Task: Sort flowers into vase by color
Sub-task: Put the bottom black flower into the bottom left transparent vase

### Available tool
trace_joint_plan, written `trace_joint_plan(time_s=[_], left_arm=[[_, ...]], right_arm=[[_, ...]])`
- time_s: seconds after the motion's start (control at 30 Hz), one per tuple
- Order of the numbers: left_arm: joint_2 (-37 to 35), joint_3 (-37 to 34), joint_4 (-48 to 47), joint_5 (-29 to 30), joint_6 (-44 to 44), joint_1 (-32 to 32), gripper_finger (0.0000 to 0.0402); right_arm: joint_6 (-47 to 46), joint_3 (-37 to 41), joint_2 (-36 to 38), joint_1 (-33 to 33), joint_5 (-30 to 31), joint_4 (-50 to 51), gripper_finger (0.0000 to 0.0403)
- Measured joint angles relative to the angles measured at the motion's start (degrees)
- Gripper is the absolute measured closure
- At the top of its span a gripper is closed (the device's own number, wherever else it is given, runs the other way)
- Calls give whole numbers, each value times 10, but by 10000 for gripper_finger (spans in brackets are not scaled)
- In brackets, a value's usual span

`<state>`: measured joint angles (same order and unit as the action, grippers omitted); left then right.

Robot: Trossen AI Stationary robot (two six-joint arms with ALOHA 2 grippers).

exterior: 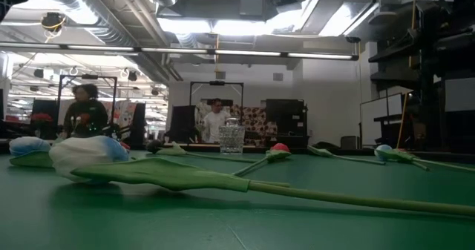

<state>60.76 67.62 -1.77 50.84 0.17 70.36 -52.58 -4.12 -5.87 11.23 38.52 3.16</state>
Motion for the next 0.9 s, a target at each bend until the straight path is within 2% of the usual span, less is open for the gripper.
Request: trace_joint_plan(time_s=[0.13,0.3,0.7,0.9], left_arm=[[-1,-32,10,-2,-2,-10,398],[-14,-91,23,0,-56,-19,398],[-69,-258,205,35,-58,-3,398],[-79,-298,209,53,-76,-1,398]], right_arm=[[-1,0,0,0,0,0,226],[-1,0,0,0,-1,0,226],[-1,0,0,0,-1,0,226],[-1,0,0,0,-1,0,226]])
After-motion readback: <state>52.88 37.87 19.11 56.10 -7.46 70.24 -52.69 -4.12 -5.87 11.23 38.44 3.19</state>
